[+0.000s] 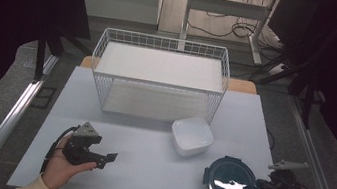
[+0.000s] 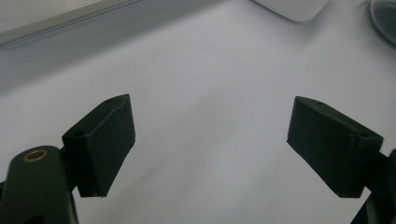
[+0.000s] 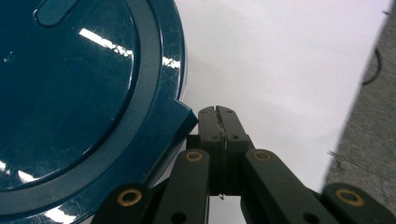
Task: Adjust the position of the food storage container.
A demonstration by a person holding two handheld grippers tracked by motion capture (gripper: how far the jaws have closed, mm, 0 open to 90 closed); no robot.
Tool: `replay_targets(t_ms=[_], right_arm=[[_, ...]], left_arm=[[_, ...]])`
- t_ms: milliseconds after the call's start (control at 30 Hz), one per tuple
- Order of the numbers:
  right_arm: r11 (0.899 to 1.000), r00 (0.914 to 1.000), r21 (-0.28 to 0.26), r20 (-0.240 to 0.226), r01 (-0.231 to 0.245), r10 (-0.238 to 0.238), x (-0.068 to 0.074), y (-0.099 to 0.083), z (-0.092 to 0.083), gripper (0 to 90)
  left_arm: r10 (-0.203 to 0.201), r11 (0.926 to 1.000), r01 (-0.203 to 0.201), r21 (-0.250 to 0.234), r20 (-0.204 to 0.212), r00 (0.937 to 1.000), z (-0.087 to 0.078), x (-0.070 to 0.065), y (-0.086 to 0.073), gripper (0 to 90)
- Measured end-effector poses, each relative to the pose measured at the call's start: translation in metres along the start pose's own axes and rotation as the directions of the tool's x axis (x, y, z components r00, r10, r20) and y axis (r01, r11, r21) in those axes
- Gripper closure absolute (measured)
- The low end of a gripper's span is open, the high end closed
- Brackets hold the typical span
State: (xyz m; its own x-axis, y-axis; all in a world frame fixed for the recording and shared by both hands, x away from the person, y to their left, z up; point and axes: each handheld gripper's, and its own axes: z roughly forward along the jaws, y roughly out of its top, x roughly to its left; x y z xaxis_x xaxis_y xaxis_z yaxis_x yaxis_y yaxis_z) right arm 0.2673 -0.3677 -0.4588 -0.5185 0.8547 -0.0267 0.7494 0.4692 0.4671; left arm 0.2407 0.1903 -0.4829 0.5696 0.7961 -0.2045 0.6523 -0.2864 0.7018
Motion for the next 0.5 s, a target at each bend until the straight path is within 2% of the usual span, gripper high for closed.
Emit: replay_targets(t_ms=[100,300,500], right_arm=[[1.0,0.9989,0.003,-0.035,0.03,-0.03,0.012,0.004,0.003,89.8],[0.997,0.9949,-0.004,-0.062,0.079,-0.079,0.031,0.013,0.009,89.8],[0.996,0.992,-0.008,-0.084,0.094,-0.094,0.046,0.019,0.014,89.8]], left_arm=[[-0.003,1.0,0.003,-0.002,0.002,1.0,-0.001,0.001,0.0,15.1],[-0.007,1.0,0.007,-0.002,0.003,1.0,-0.001,0.002,-0.001,15.1],[-0.002,1.0,0.002,0.004,0.001,1.0,0.0,0.002,-0.002,15.1]])
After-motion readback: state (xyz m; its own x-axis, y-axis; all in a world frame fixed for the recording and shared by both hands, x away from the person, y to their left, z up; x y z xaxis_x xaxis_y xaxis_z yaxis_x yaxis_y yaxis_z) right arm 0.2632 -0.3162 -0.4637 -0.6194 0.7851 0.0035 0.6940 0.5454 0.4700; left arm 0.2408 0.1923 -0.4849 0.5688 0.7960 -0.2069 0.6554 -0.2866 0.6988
